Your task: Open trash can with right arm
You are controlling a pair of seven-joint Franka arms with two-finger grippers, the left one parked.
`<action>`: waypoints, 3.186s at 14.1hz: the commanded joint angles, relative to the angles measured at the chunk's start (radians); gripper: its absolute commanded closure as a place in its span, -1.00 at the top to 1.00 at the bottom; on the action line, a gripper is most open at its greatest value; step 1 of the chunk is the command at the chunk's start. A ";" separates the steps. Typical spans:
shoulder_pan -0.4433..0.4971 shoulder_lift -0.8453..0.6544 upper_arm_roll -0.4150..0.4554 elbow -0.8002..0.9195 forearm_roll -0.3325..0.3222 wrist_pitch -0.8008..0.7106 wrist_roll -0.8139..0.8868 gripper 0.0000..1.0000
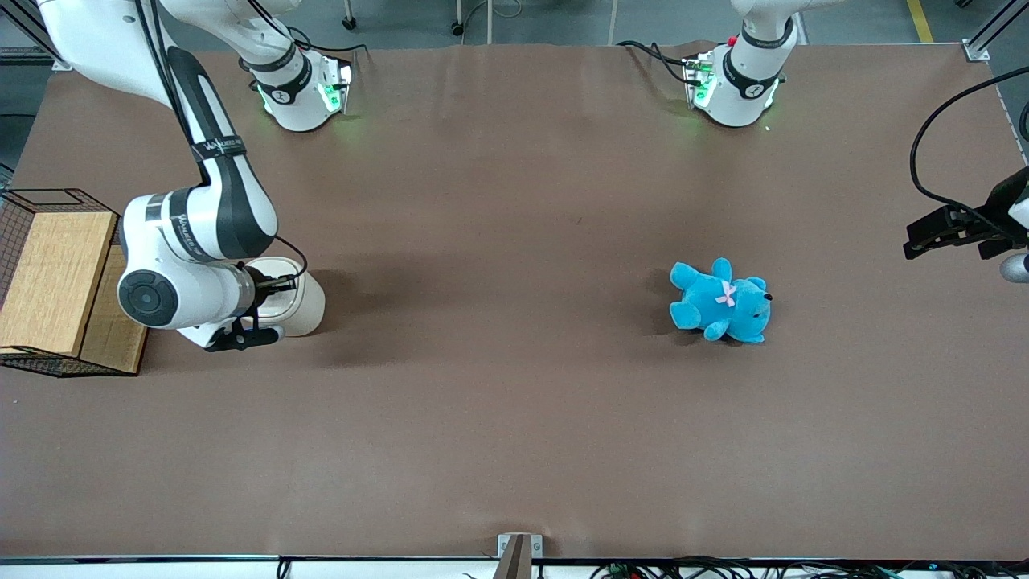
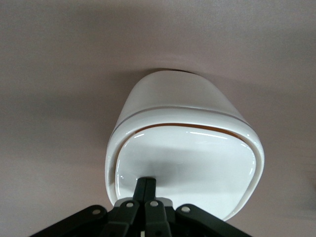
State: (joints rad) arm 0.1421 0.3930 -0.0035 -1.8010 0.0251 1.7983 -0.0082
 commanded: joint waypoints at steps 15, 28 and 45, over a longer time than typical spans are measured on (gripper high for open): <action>-0.101 -0.114 -0.009 0.281 -0.008 -0.255 -0.056 1.00; -0.142 -0.384 -0.006 0.300 -0.010 -0.238 -0.044 1.00; -0.167 -0.387 -0.007 0.290 -0.002 -0.231 -0.039 1.00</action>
State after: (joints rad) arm -0.0105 0.0366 -0.0236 -1.4772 0.0229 1.5575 -0.0539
